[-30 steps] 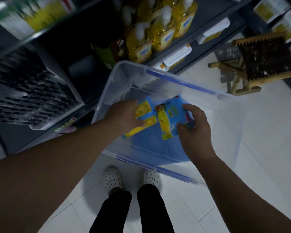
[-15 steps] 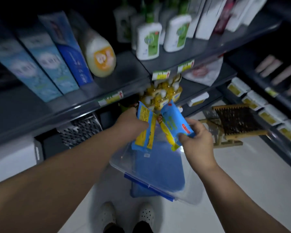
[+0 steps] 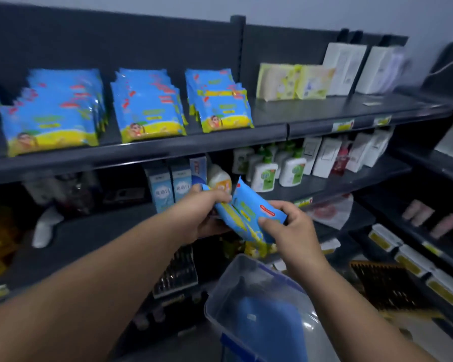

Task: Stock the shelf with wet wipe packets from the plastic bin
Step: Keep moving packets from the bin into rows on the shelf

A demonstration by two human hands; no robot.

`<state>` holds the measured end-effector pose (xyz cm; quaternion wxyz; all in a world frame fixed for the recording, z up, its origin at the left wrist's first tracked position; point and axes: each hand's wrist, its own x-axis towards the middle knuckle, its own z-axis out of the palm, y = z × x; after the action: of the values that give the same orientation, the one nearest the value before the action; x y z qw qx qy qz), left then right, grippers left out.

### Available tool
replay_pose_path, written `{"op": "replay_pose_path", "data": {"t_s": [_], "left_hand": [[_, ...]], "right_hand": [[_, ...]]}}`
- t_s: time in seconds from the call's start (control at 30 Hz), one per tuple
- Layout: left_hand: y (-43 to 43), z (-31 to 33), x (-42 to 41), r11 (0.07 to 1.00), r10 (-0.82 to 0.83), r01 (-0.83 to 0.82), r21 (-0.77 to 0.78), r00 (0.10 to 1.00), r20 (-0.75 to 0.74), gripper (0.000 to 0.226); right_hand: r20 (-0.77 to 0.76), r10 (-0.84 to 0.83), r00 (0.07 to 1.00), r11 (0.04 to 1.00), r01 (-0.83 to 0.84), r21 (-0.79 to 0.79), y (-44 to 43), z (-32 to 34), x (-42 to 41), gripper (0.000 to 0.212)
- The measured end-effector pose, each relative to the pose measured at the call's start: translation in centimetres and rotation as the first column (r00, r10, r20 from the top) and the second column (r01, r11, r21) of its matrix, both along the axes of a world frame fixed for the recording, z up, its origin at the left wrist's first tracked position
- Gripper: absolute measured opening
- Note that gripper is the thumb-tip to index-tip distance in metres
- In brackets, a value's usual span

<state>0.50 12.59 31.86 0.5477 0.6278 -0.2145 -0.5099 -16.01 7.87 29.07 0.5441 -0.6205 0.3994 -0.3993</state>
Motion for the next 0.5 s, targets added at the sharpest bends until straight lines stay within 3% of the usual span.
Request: {"op": "replay_pose_path", "data": {"t_s": [0.07,0.2,0.3,0.4,0.5], "left_hand": [[2.4,2.2,1.2,0.998,0.018,-0.019,-0.052,1.000,-0.025,0.009],[7.3,5.5,4.2,0.990,0.068,-0.077,-0.120,0.995,-0.076,0.021],[10.9,7.1,6.5,0.983,0.072,-0.089,-0.163,0.992,-0.107,0.014],[14.0,7.3,7.9,0.982,0.112,-0.105,-0.158,0.993,0.038,0.023],[16.9,7.1,9.0,0.974,0.172,-0.148,-0.169,0.975,0.139,0.008]], "right_hand": [[0.007,0.032,0.999,0.999,-0.032,-0.037,1.4,1.8,1.5,0.025],[0.040,0.085,0.996,0.994,-0.082,-0.077,4.4,4.8,4.6,0.024],[0.060,0.112,0.992,0.989,-0.105,-0.103,7.0,6.3,6.8,0.022],[0.046,0.133,0.990,0.987,-0.128,-0.097,9.6,7.0,8.7,0.023],[0.055,0.162,0.985,0.986,-0.159,-0.058,11.8,7.1,10.8,0.033]]}}
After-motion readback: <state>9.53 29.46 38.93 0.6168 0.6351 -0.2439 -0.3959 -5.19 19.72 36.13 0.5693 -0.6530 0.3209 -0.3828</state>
